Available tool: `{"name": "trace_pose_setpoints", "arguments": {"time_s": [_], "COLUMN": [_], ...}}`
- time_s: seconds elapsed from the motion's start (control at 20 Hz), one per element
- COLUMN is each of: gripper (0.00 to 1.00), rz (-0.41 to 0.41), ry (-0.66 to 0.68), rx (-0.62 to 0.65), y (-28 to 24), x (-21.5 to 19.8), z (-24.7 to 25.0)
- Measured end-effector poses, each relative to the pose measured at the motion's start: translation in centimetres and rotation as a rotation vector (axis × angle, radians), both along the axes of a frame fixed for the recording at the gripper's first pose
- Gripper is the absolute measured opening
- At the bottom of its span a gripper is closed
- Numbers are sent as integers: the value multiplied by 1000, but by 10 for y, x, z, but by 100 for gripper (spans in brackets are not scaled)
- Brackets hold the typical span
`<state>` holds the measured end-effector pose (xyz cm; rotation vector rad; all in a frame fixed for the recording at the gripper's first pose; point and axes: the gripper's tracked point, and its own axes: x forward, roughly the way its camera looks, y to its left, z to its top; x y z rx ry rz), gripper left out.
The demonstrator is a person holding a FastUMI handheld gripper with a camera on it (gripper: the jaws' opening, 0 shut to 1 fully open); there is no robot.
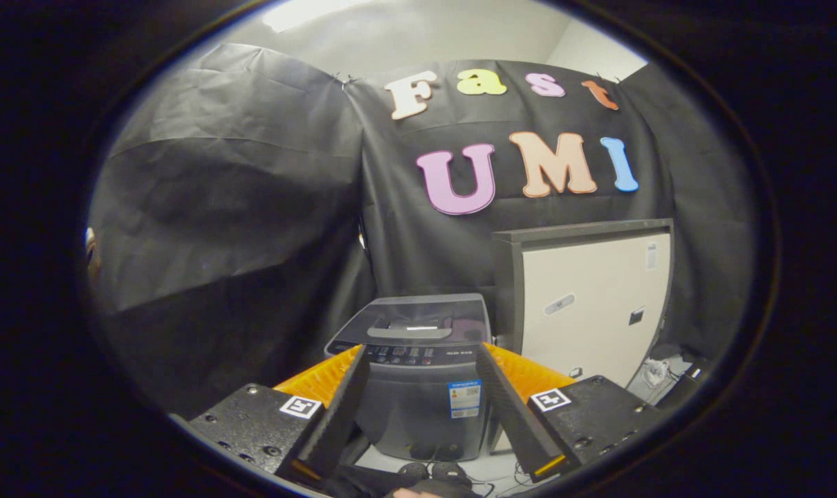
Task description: Put the clothes into the washing machine and then close the washing machine lid.
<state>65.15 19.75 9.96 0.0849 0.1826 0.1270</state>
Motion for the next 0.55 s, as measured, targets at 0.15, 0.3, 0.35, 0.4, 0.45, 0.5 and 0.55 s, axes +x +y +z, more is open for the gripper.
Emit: {"name": "trace_pose_setpoints", "arguments": {"time_s": [0.15, 0.3, 0.35, 0.4, 0.45, 0.5, 0.55], "gripper": [94, 94, 94, 94, 94, 94, 94], "rz": [-35, -77, -87, -98, -96, -108, -122], "ry": [-35, -50, -49, -54, -52, -50, -61], "rx": [26, -2, -5, -4, -4, -7, -4], "y": [-4, -13, -19, -22, -21, -25, -28], "x": [2, -2, -7, -11, -13, -18, -20], "z": [6, 5, 4, 4, 3, 1, 2]}}
